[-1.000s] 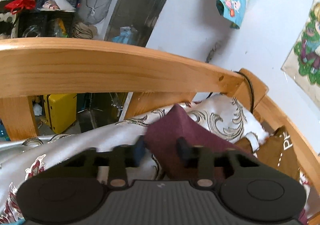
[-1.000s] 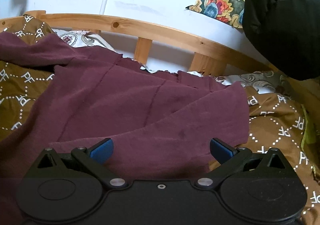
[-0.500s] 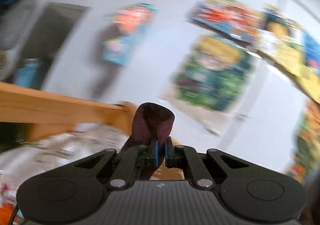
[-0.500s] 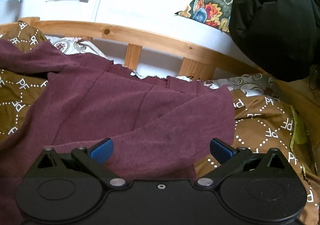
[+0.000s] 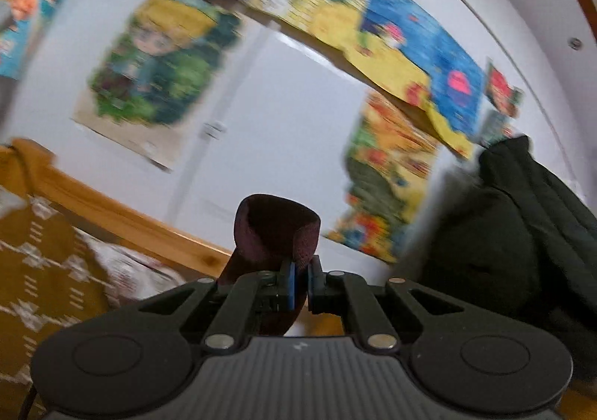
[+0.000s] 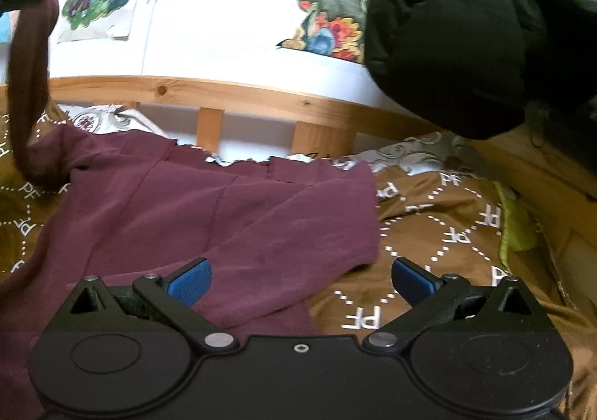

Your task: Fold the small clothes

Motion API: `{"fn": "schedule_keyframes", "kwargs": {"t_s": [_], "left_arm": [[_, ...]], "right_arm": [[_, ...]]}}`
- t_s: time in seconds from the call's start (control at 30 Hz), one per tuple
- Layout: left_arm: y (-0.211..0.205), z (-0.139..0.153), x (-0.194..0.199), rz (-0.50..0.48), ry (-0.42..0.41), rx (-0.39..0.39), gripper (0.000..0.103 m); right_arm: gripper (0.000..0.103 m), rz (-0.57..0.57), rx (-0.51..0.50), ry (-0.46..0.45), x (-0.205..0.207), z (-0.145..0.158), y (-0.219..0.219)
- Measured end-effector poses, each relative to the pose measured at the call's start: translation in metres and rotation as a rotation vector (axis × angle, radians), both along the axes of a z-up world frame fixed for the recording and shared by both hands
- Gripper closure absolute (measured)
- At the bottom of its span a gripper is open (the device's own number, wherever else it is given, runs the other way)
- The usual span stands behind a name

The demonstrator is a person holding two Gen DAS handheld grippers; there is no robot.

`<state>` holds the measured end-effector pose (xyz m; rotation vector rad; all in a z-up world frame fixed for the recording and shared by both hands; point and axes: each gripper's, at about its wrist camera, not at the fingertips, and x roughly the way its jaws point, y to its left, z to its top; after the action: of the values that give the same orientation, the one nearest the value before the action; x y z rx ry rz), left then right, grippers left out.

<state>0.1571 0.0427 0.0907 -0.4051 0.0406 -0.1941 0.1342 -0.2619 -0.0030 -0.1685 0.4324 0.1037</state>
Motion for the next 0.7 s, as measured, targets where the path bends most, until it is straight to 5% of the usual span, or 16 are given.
{"fn": "schedule_keyframes", "kwargs": {"t_s": [0.2, 0.7], "left_arm": [[-0.069, -0.025, 0.011, -0.206, 0.075, 0.114, 0.098], [-0.14, -0.1, 0.016, -0.373, 0.317, 0.266, 0.097]], "right_arm": [[0.001, -0.032, 0.018, 0.023, -0.01, -0.009, -0.031], [0.001, -0.102, 0.003, 0.11, -0.036, -0.041, -0.082]]}}
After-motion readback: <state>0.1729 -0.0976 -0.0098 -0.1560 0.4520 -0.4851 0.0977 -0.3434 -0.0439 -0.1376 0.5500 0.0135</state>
